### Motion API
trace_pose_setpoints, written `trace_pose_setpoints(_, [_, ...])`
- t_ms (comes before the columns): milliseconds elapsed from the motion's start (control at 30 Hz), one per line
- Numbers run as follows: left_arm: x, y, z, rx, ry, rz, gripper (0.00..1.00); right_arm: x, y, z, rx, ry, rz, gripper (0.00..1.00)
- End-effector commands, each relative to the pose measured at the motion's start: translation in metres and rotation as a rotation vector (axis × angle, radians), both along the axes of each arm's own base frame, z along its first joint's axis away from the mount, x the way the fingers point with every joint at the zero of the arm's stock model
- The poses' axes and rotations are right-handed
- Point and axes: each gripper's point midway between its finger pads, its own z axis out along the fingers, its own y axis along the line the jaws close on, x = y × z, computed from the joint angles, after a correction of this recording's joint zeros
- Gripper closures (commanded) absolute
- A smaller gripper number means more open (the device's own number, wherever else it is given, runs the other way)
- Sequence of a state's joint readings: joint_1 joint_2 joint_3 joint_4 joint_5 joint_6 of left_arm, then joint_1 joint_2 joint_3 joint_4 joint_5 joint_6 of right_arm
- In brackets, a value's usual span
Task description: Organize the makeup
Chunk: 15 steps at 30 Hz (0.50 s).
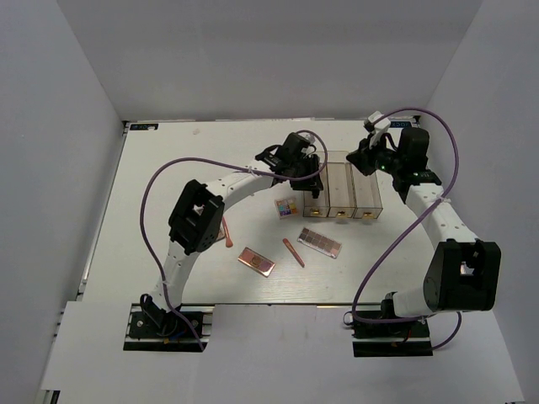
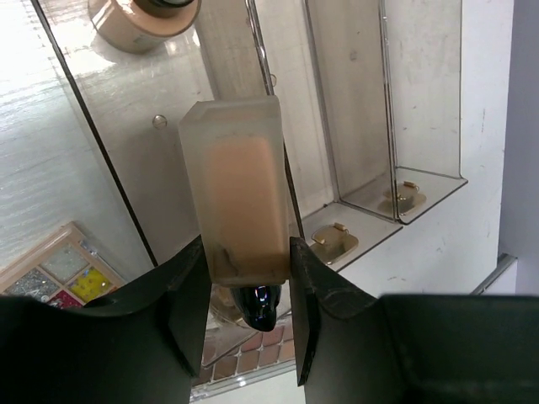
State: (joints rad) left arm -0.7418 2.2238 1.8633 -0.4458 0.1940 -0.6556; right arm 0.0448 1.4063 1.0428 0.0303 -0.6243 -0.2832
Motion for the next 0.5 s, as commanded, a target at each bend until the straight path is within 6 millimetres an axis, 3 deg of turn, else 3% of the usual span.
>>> trace_pose_setpoints(0, [0.008, -0.009, 0.031, -0.033, -0.059, 0.025, 0.52, 0.001, -0.001, 0.018, 0.018, -0.059, -0.004, 0.87])
trace_pose_setpoints(267, [0.004, -0.016, 0.029, -0.043, -0.054, 0.009, 0.41, 0.001, -0.003, 0.015, 0.019, -0.050, -0.006, 0.76])
trace_pose_setpoints(467, [0.003, -0.025, 0.051, -0.086, -0.083, -0.001, 0.41, -0.002, -0.002, 0.018, 0.025, -0.050, 0.009, 0.73])
